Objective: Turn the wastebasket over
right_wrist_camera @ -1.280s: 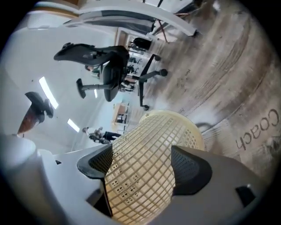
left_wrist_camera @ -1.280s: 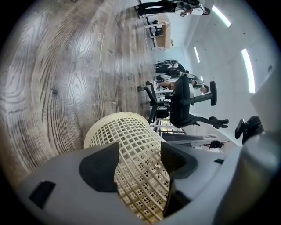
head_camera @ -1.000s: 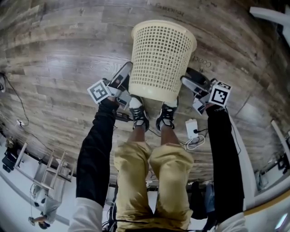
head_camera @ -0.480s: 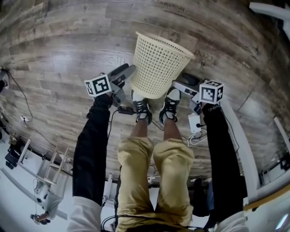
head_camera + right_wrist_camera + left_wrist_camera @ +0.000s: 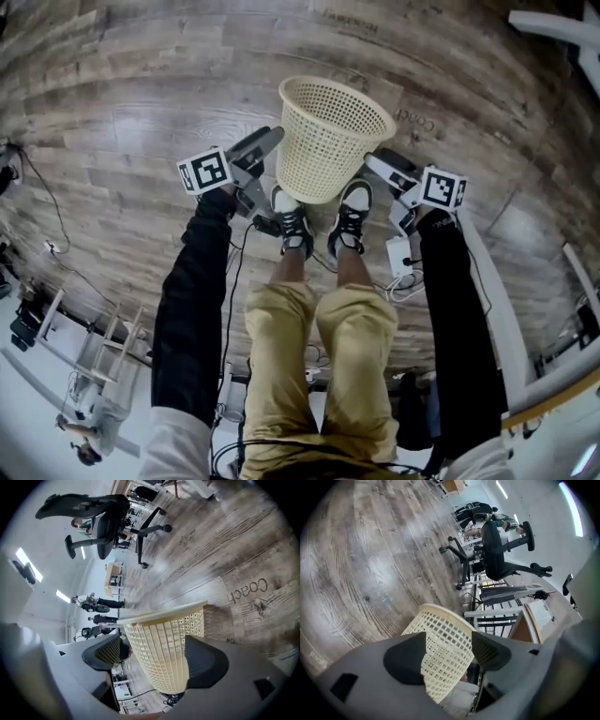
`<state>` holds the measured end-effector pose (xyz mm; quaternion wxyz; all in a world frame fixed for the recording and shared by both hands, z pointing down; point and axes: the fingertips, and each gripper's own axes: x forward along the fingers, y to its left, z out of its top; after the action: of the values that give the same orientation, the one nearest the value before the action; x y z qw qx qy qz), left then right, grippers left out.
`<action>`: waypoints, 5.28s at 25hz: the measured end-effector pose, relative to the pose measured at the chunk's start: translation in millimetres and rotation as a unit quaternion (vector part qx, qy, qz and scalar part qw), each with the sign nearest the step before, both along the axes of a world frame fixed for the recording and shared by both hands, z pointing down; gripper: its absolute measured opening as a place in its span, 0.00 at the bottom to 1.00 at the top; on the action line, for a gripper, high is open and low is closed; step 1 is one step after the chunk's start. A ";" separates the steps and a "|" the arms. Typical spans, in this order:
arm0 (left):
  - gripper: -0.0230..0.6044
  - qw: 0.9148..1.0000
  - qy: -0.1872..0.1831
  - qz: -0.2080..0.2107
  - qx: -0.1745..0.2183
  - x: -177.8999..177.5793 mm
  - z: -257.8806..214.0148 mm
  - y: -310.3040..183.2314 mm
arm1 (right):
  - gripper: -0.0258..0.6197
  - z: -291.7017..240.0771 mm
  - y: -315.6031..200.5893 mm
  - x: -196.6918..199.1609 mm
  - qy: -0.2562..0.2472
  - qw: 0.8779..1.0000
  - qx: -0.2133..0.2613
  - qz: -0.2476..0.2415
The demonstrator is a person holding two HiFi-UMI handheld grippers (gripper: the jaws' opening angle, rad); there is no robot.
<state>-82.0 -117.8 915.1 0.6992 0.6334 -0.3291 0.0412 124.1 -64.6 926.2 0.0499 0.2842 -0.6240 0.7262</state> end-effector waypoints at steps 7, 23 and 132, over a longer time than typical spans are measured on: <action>0.51 0.999 0.005 -0.033 -0.011 2.6 -18.3 -56.5 | 0.70 5.1 -27.8 40.6 0.015 0.995 -0.052 0.089; 0.42 0.975 -0.150 0.090 -0.139 56.6 56.8 -56.5 | 0.37 74.9 -22.3 74.2 0.181 0.950 -0.224 0.122; 0.04 0.756 -0.257 0.000 0.602 60.3 -993.1 -12.9 | 0.07 -996.8 -32.6 -32.6 0.343 0.681 0.642 0.078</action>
<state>-21.7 -130.7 -78.0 0.0626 0.8893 -0.4531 -0.0045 91.5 -97.1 -70.6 0.0088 0.5231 -0.8522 0.0001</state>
